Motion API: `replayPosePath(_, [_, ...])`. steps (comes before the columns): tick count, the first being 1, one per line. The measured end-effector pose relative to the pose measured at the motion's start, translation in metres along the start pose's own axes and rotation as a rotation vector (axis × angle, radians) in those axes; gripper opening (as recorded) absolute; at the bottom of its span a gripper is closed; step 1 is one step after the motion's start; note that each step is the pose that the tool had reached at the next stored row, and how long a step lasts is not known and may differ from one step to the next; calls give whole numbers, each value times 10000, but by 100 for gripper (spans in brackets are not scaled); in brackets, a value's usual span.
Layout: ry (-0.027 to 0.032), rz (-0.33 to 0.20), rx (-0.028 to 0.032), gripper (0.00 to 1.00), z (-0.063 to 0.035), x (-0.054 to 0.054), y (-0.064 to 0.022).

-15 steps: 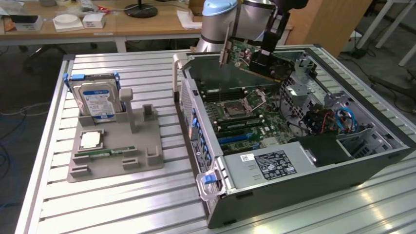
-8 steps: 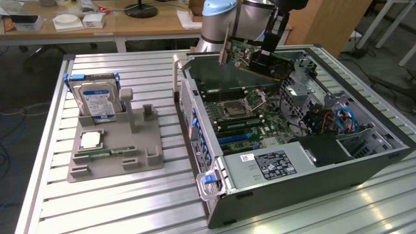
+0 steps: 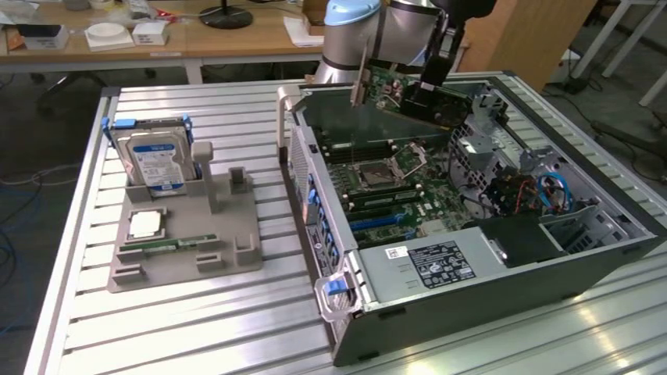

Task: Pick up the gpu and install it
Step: 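Insert the gpu into the slot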

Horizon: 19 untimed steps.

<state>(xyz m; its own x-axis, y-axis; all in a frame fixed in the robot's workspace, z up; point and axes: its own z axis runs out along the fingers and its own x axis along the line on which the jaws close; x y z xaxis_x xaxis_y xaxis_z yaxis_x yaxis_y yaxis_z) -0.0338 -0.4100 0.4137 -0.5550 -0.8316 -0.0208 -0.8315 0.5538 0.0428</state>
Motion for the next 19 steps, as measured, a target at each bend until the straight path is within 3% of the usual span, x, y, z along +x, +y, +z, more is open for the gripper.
replayPosePath(2, [-24, -139, -11, 26, 1, 3, -1])
replayPosePath(4, [-115, -233, -51, 26, 4, 3, -2])
replayPosePath(5, [-178, -268, -82, 26, 5, 4, -3])
replayPosePath(7, [-393, -300, -207, 26, 8, 9, -5])
replayPosePath(9, [-495, -350, -257, 26, 11, 15, -9])
replayPosePath(19, [-458, -1529, -278, 26, 22, 21, -13])
